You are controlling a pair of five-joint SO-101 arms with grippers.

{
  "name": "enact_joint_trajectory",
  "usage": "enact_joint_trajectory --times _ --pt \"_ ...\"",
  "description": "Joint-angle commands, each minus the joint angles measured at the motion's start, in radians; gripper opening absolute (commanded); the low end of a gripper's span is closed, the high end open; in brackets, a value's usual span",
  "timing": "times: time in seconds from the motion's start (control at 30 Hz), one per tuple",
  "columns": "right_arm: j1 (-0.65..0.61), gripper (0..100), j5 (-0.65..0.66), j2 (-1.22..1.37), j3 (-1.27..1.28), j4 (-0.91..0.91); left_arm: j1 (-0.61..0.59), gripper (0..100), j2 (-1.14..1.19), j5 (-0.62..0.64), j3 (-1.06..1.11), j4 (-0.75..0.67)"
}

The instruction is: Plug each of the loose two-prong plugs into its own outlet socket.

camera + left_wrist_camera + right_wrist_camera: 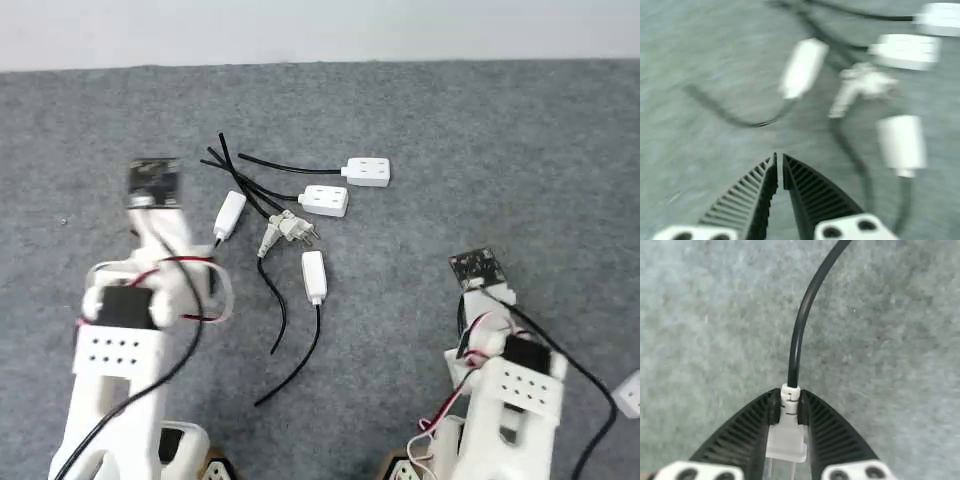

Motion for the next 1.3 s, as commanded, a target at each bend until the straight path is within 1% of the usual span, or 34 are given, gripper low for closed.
enact_joint_trajectory --times 0.0,0.1,0.2,0.37,0.53,0.67,0.8,1.13,1.27 --pt "-0.004 0.8 -0.057 -0.013 0.005 -0.065 0.167 1 0.052 0.074 -0.097 0.005" --pt "-0.002 0.8 -0.074 -0.007 0.005 -0.084 0.244 1 0.189 0.112 -0.170 -0.025" --pt "-0.002 0.8 -0.074 -0.007 0.008 -0.087 0.308 1 0.333 0.121 -0.243 -0.068" --pt "-0.002 0.8 -0.071 -0.007 0.011 -0.088 0.427 1 0.531 0.190 -0.312 -0.180" --pt "-0.002 0.8 -0.068 -0.007 0.011 -0.088 0.491 1 0.694 0.210 -0.357 -0.265" --pt "-0.002 0.8 -0.066 -0.007 0.011 -0.088 0.488 2 0.810 0.241 -0.397 -0.304" --pt "-0.002 0.8 -0.066 -0.007 0.011 -0.088 0.482 4 0.895 0.241 -0.420 -0.299" --pt "-0.002 0.8 -0.064 -0.007 0.011 -0.088 0.324 4 0.905 0.241 -0.417 -0.219" --pt "-0.002 0.8 -0.064 -0.007 0.011 -0.088 0.298 4 0.901 0.241 -0.417 -0.186"
